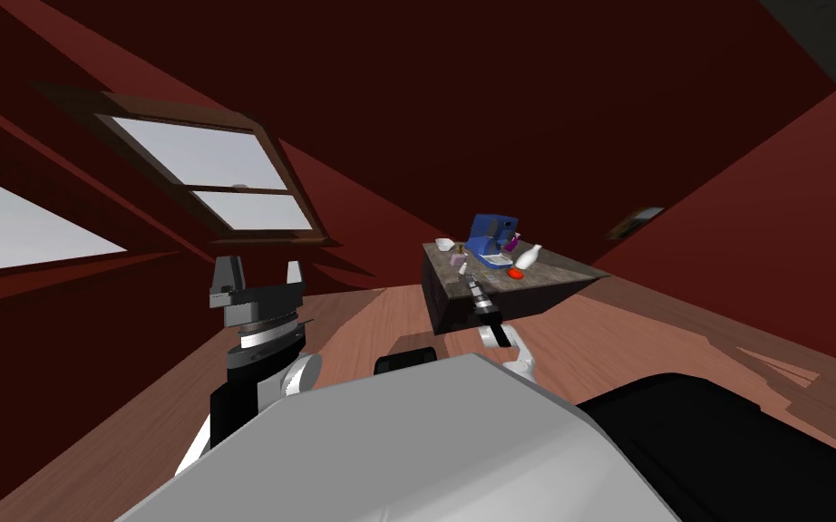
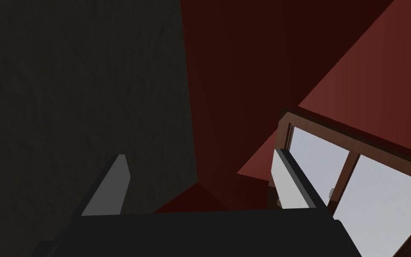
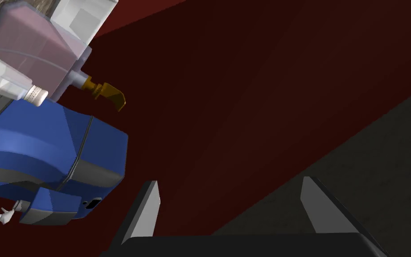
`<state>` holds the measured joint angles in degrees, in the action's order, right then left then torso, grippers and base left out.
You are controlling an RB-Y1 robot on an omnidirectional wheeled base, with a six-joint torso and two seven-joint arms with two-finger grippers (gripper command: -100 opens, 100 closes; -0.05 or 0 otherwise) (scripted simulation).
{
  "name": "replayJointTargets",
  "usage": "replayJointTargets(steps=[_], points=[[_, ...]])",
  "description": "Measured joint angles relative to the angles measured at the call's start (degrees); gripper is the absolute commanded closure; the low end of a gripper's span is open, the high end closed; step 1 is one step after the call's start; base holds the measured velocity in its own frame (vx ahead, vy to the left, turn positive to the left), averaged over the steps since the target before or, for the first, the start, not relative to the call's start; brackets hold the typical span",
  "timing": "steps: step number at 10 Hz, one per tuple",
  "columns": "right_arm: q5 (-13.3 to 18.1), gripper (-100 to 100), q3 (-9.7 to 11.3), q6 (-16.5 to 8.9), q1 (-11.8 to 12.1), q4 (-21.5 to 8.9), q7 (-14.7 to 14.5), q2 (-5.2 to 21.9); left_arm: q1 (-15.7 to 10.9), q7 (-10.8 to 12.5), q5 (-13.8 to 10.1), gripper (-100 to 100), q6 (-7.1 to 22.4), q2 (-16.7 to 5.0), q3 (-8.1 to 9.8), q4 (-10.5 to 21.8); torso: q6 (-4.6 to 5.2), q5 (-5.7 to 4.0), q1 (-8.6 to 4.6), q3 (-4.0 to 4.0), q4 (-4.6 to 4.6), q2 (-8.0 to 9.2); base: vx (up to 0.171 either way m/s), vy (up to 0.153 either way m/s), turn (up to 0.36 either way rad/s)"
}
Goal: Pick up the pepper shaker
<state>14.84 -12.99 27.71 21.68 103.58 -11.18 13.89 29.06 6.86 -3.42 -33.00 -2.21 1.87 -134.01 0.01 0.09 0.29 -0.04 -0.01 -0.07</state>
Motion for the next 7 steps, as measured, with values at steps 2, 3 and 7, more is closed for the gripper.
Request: replayJointTargets(steps=[2, 3, 7], points=[[2.29, -100, -1.68, -0.20, -0.76, -4.77, -2.95, 0.78, 0.01, 0.00, 0.00, 0, 0.00, 0.00, 0.00, 0.00, 0.01, -0.04, -0.13, -0.07, -0.03, -0.12, 0.056, 0.048, -0.023], [3.04, -100, -1.93, -0.75, -0.85, -5.36, -4.16, 0.91, 0.00, 0.00, 0.00, 0, 0.00, 0.00, 0.00, 0.00, 0.00, -0.04, -0.17, -0.07, -0.03, -0.12, 0.065, 0.038, -0.033], [6.70, -100, -4.35, -3.23, -2.08, -10.81, -9.27, 2.76, 0.01, 0.00, 0.00, 0, 0.00, -0.01, 0.01, 0.00, 0.01, -0.06, -0.29, -0.12, -0.04, -0.20, 0.084, 0.020, -0.038]])
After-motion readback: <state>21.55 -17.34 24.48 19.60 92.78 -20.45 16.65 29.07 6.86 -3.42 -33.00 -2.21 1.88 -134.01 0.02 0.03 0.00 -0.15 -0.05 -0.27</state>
